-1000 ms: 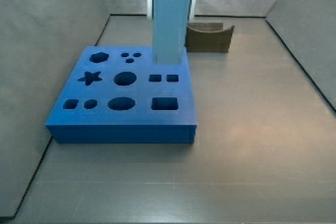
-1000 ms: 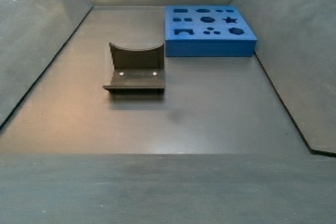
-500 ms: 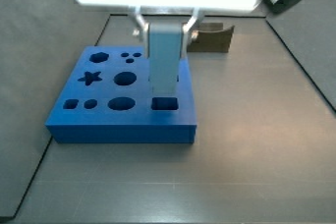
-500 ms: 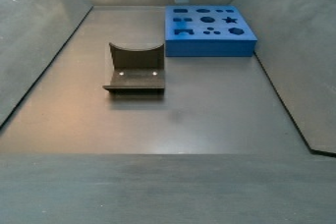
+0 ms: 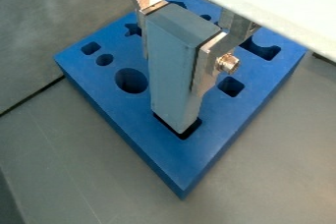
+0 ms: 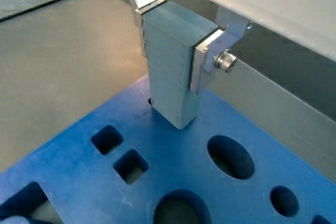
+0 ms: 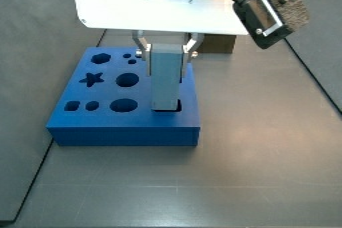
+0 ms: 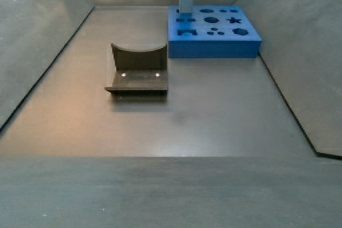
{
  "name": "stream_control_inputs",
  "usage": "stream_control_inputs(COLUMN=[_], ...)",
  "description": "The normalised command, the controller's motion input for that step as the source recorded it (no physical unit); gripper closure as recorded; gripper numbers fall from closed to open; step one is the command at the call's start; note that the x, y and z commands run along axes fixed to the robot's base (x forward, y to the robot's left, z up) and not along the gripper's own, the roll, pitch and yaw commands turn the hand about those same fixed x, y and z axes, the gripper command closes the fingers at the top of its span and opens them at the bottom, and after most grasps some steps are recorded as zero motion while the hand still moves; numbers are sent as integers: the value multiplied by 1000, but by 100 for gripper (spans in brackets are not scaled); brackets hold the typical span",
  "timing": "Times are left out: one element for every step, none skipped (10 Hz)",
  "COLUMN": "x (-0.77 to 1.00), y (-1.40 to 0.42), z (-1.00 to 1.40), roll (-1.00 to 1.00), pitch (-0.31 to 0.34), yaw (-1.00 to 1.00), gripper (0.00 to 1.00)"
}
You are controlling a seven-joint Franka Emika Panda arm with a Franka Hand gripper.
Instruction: Insert the rectangle object.
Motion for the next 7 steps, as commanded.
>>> stream_control_inputs(x=[229,160,-100,-374,-431,-386,-251], y=[-40,-63,-94,-317,-440,-406,-349], z=[-320,-474,-763,-789,-654,-617,-640], roll=[131,111,3,47,17,0,0], pitch=[26,0,-120,-197,-191,-171,-151], yaw=[0,0,0,0,146,189,143], gripper=[100,100,100,100,100,100,100])
